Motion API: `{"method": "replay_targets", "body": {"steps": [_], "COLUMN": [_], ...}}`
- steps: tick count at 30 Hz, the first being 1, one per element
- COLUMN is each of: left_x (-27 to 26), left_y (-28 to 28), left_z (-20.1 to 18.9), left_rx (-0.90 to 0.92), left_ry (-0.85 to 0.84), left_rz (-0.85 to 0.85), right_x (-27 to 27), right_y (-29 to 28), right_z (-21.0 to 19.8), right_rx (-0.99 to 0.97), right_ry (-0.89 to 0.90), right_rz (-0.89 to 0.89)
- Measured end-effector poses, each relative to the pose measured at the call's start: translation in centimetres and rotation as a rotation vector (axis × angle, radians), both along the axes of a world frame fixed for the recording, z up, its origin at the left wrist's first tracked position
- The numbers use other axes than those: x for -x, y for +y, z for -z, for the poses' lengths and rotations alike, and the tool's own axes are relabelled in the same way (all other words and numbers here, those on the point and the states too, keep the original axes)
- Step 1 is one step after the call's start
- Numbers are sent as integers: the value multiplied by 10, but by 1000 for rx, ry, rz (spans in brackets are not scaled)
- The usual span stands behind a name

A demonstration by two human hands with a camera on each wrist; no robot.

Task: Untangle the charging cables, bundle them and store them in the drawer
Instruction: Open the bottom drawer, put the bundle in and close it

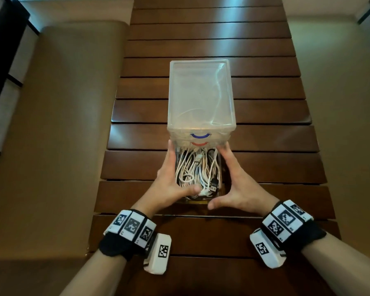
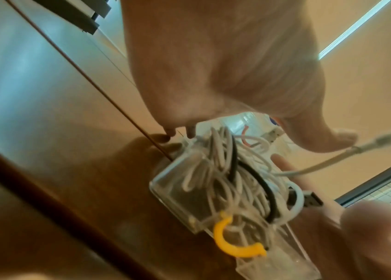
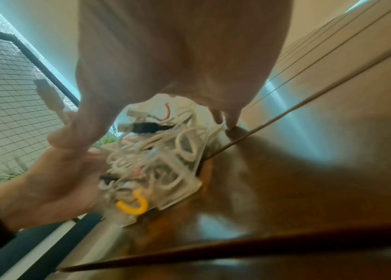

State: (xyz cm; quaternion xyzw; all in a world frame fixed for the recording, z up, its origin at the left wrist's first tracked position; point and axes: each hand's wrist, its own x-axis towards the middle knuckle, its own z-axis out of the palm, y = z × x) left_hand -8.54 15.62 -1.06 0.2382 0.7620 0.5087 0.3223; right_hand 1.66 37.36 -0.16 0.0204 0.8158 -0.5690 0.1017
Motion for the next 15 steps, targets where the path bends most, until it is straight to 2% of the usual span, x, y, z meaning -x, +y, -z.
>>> {"method": "replay_targets", "body": {"steps": [2,5,12,15], "left_x": [-8,-15,-22,-30], "left_y": [6,11,13,15], "left_z": [3,8,7,4], "left_rx": [-11,24,112,70], "left_ry": [26,98,166,301], "left_rz": [-40,-96,-112,-83], "right_x": [-1,3,6,8], "right_y": [-15,-35,-42,-51], "right_z": [-2,-1,14,19], "right_rx": [-20,-47,50,5], "right_ry": [32,83,102,174], "right_rz": [18,147,431,481]}}
